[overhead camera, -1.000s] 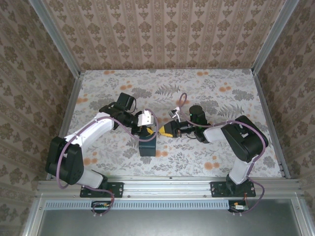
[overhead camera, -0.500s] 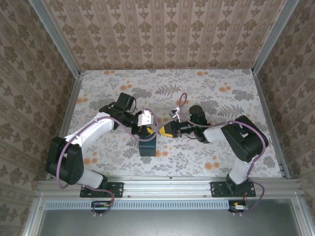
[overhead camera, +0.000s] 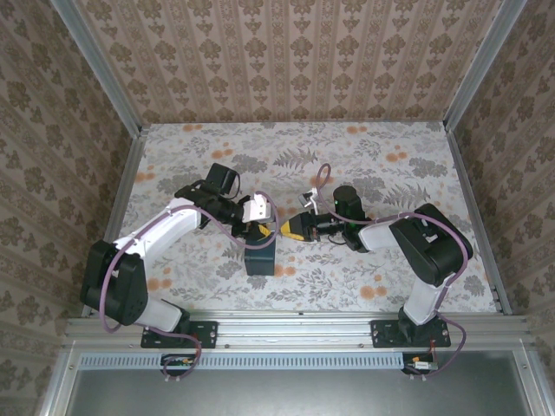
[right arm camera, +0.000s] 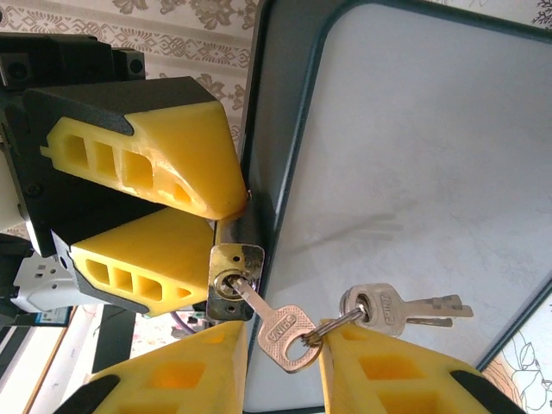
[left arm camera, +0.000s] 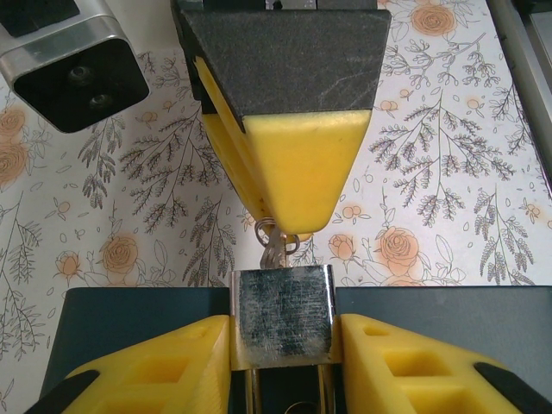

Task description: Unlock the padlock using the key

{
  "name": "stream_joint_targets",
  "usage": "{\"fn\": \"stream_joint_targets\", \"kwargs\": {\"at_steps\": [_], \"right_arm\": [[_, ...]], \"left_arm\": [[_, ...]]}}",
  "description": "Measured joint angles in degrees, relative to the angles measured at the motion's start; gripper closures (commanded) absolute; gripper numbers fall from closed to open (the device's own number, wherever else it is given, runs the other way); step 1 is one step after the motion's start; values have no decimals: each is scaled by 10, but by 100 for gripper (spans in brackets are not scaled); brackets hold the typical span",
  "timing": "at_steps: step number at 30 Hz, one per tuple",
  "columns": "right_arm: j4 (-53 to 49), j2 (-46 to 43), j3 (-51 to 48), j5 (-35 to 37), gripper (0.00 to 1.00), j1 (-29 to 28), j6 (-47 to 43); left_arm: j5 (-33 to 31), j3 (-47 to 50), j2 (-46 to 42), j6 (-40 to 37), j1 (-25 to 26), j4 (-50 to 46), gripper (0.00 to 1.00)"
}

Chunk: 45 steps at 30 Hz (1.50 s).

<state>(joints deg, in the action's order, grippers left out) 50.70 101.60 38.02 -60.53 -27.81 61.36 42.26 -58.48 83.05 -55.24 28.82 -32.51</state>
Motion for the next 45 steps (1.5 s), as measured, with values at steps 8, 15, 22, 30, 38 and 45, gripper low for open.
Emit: {"fn": "stream_joint_targets", "kwargs": {"at_steps": [8, 15, 22, 30, 38, 45], "right_arm": [[-4, 0, 0, 2, 58, 0, -1], [-18, -6, 0, 2, 58, 0, -7], [-9, -7, 0, 8, 60, 0, 13], [3, -7, 0, 19, 61, 0, 39], [2, -7, 0, 24, 65, 0, 49], [1, -7, 0, 32, 69, 0, 50]], "left_arm": [[2, 0, 2, 1, 0, 2, 63], [2, 0, 3, 1, 0, 2, 64], [2, 0, 3, 1, 0, 2, 64], [2, 0, 3, 1, 0, 2, 64], [2, 0, 3, 2, 0, 2, 64], [2, 0, 3, 1, 0, 2, 64]]}}
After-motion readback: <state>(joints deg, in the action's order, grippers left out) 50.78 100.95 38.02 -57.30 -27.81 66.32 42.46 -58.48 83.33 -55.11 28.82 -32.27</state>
